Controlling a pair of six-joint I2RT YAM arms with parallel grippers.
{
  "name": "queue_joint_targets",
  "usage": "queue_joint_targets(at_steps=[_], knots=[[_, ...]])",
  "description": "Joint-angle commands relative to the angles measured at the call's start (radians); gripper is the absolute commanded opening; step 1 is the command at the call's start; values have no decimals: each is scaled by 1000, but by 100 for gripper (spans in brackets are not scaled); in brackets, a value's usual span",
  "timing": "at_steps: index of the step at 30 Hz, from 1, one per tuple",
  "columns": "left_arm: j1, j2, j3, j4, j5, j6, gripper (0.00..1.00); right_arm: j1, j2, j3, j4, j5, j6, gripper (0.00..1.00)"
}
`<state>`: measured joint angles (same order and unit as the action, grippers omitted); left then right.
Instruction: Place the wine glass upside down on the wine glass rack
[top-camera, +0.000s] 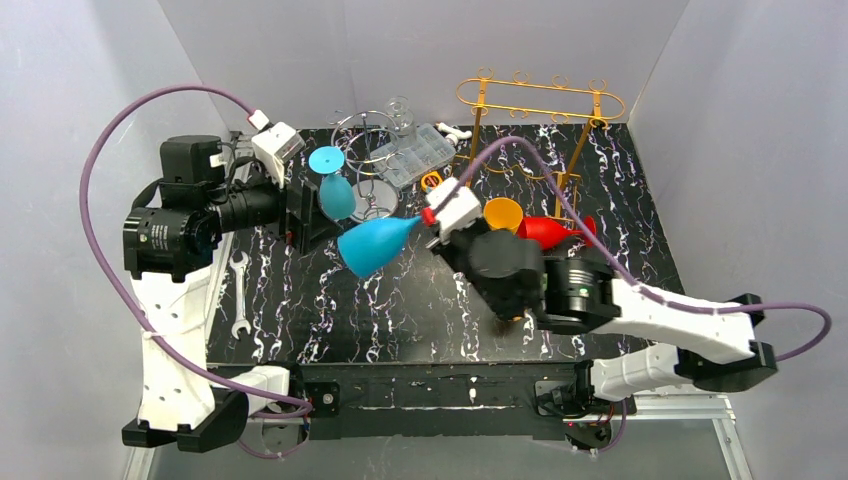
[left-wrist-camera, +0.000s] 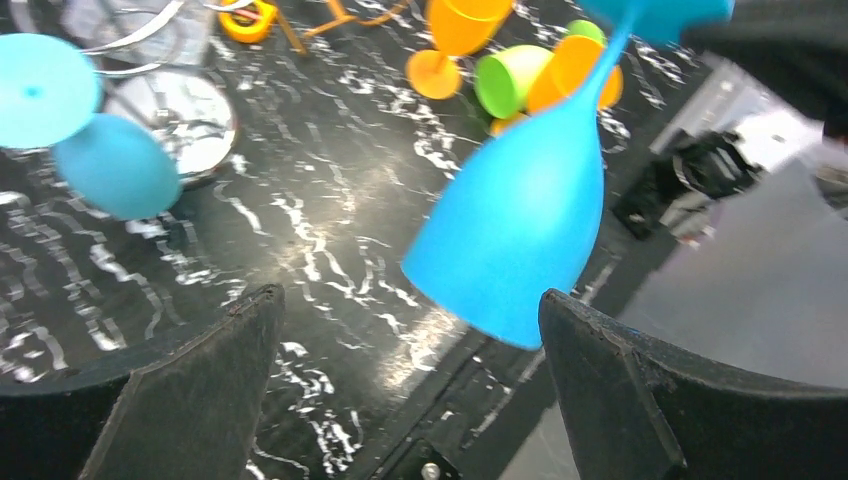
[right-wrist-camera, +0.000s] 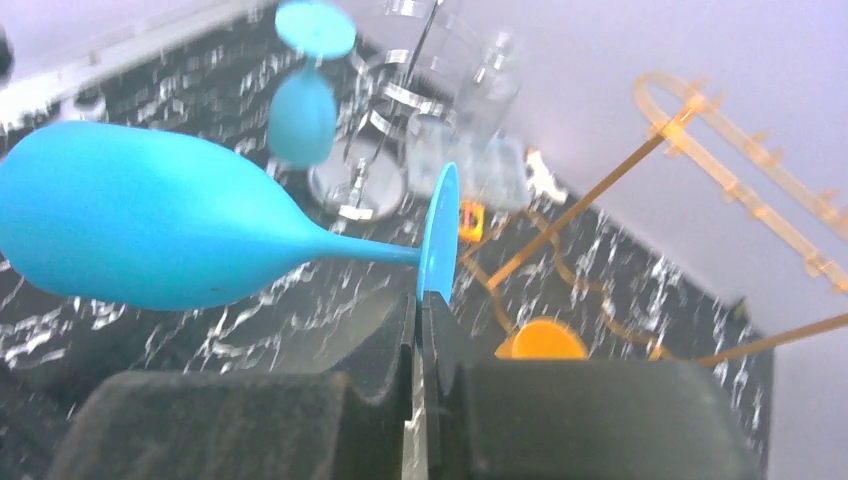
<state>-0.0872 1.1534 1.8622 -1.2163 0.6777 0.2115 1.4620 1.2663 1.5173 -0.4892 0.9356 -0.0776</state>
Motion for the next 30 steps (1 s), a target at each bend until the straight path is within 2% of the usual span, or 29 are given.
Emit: queue_joint_targets(at_steps=[1, 10, 13, 18, 22, 25, 27, 30], knots=[[3, -3, -12, -77, 225, 48, 98, 11, -91, -80, 315, -6, -375, 1], [2, 14, 9, -86, 282, 107, 98, 15, -110, -70, 394, -203, -666, 1], [1, 30, 37, -75, 339, 124, 98, 15, -107, -28, 366, -311, -686, 1], [-8, 68, 52, -38, 426, 45, 98, 15, -83, 33, 352, -399, -688, 1], [-19, 47, -20, 89, 469, -43, 98, 15, -66, 47, 346, -482, -693, 1], [-35, 17, -40, 168, 457, -45, 98, 15, -41, 85, 294, -529, -691, 1], [-36, -9, -25, 194, 410, 26, 98, 15, -32, 105, 259, -541, -681, 1], [-36, -80, -43, 226, 371, 250, 98, 15, -49, 101, 227, -575, -657, 1]])
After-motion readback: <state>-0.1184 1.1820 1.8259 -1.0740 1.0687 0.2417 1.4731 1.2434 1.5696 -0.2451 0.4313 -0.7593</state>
